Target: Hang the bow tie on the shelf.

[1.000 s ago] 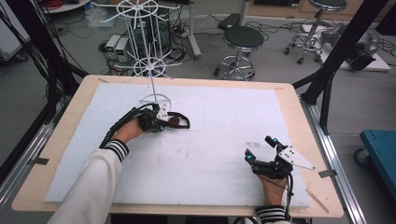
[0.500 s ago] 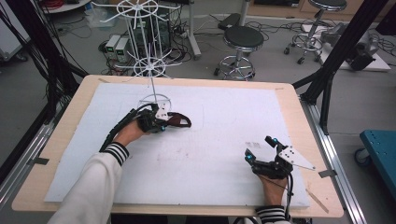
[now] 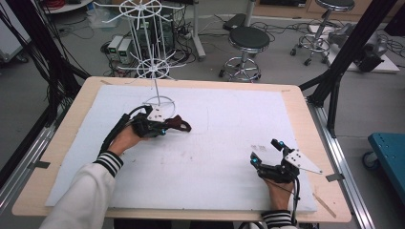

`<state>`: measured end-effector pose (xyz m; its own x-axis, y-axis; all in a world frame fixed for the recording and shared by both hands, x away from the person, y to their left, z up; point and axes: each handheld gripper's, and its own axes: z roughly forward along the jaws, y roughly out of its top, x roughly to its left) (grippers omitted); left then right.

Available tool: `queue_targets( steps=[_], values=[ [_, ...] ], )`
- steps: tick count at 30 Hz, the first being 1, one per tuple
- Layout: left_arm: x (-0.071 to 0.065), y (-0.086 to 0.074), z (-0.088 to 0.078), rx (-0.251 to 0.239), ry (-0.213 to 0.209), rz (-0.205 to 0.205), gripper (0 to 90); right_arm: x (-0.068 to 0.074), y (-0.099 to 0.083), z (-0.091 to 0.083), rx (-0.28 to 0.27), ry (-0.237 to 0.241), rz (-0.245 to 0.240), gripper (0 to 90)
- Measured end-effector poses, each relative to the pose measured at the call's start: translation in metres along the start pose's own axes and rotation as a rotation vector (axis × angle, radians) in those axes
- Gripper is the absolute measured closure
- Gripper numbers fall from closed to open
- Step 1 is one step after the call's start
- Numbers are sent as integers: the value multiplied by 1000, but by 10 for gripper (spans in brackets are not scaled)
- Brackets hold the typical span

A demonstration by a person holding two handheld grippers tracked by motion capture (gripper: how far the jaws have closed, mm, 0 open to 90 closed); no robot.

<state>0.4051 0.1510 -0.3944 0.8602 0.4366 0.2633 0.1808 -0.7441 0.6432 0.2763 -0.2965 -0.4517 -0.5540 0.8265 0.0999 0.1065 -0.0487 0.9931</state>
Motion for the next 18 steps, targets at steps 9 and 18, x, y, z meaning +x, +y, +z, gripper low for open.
queue_targets(
  steps=[9,18],
  values=[
    [1,-1,-19,-97,-30,-63,765,0,0,0,2,-1,0,15],
    [5,-3,-42,-174,-33,-121,765,0,0,0,0,-2,-1,15]
  ],
)
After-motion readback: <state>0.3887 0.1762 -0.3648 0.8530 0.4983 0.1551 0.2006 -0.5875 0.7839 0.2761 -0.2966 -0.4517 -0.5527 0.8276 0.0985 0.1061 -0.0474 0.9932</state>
